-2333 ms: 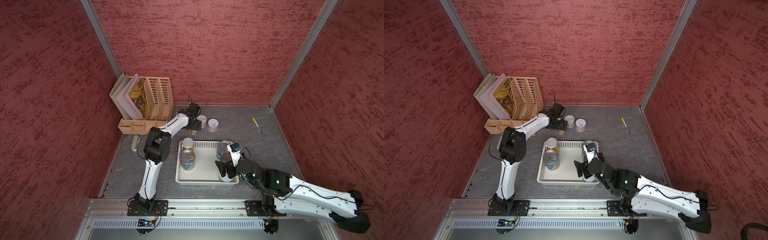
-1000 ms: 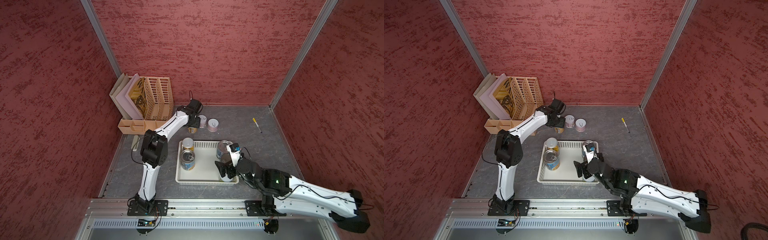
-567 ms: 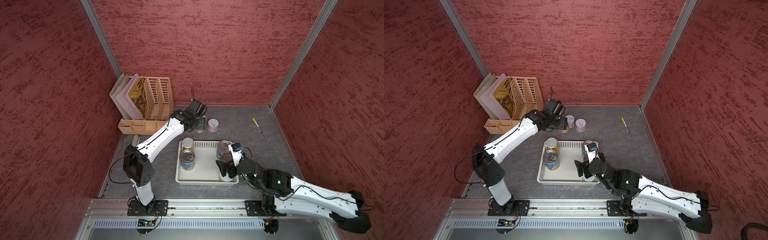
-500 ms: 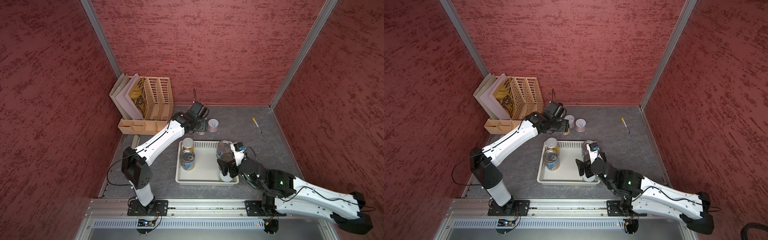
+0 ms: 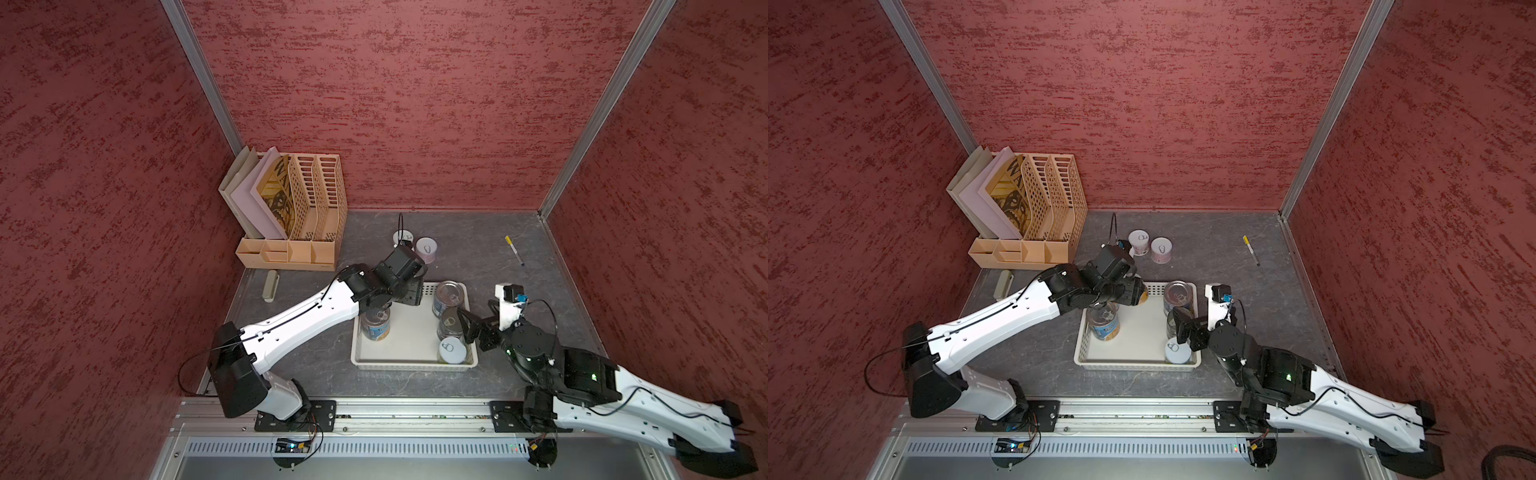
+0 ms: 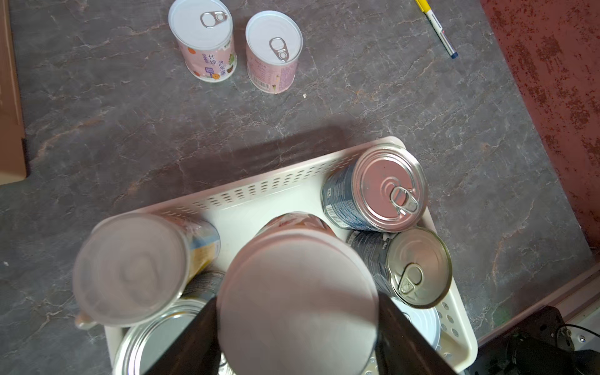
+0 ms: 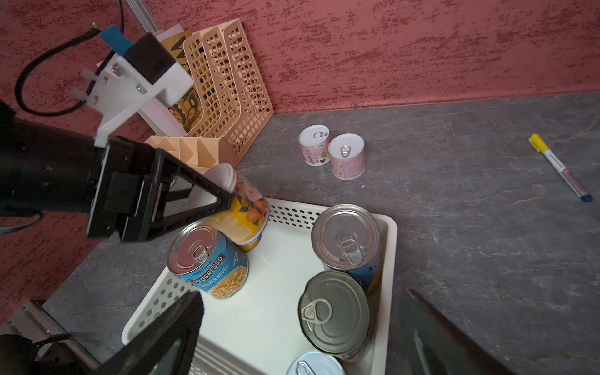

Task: Put the canned food in the basket
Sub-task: Place the canned food in the basket.

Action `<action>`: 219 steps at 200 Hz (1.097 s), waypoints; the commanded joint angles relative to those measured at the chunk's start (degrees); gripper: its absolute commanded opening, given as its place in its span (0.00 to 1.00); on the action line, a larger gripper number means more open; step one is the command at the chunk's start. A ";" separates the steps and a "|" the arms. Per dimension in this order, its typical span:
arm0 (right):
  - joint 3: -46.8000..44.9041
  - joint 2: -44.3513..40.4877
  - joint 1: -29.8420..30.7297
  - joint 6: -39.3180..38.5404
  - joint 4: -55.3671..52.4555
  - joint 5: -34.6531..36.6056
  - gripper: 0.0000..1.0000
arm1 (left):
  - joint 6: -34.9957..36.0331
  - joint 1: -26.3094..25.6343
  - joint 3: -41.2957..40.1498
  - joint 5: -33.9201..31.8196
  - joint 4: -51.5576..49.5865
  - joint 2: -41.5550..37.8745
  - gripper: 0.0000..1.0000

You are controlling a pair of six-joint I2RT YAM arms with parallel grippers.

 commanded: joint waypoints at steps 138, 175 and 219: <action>-0.84 0.07 -0.30 0.57 0.16 2.05 0.98 | -7.66 -13.08 -13.85 -3.89 4.09 -9.60 0.16; -0.85 0.92 -0.30 0.23 0.73 1.34 0.98 | -9.79 -13.17 -17.86 -4.22 2.63 -9.91 0.13; -0.86 2.17 -0.31 0.03 1.03 1.43 0.98 | -13.90 -13.99 -24.08 -4.23 2.36 -11.27 0.11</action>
